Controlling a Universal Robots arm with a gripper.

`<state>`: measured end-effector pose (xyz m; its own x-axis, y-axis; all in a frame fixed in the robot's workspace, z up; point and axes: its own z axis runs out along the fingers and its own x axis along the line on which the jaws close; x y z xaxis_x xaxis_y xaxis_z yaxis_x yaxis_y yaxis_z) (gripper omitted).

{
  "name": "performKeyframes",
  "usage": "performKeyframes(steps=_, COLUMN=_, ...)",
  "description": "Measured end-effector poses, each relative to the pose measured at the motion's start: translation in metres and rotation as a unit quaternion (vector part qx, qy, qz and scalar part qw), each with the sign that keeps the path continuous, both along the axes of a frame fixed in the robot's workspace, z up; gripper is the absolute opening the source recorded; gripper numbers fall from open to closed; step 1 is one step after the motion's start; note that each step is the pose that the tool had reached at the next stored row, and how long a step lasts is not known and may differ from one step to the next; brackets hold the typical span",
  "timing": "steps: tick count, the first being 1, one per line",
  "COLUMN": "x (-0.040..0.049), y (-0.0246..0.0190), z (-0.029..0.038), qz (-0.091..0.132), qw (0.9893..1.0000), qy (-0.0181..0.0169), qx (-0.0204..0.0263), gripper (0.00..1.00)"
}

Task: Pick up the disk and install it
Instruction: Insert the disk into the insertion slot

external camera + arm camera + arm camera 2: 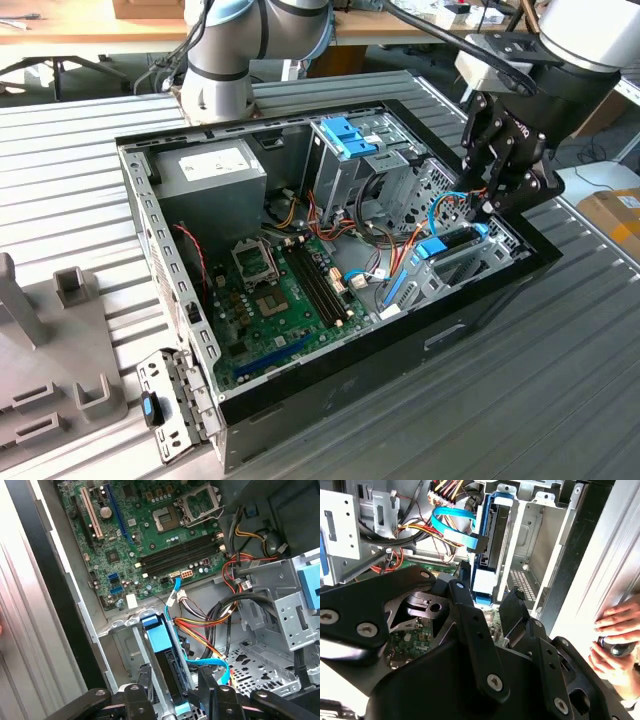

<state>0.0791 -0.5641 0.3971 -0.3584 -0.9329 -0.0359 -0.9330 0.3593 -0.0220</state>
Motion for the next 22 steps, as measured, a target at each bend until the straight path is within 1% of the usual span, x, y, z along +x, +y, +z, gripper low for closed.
performKeyframes(steps=2, x=0.0, y=0.0, z=-0.0002, qz=-0.017, qw=0.9999, qy=0.0, qx=0.0002, gripper=0.5)
performKeyframes(steps=4, x=0.0, y=0.0, z=-0.0002, qz=-0.025, qw=0.9997, qy=0.0, qx=0.0001, gripper=0.5)
performKeyframes(steps=8, x=0.0, y=0.0, z=-0.0002, qz=-0.025, qw=0.9997, qy=0.0, qx=0.0001, gripper=0.5)
performKeyframes(steps=11, x=0.0011, y=0.0012, z=-0.0001, qz=-0.025, qw=0.9997, qy=0.0, qx=0.0001, gripper=0.5)
performKeyframes(steps=13, x=0.0042, y=0.0034, z=-0.0002, qz=-0.023, qw=0.9997, qy=0.0001, qx=0.0001, gripper=0.5)
performKeyframes(steps=19, x=0.0219, y=0.0075, z=-0.0002, qz=-0.019, qw=0.9998, qy=0.0018, qx=0.0001, gripper=0.5)
performKeyframes(steps=20, x=0.0236, y=0.0077, z=-0.0002, qz=-0.018, qw=0.9998, qy=0.0018, qx=0.0, gripper=0.5)
performKeyframes(steps=22, x=0.0253, y=0.008, z=-0.0002, qz=-0.008, qw=1.0, qy=0.0019, qx=0.0, gripper=0.5)
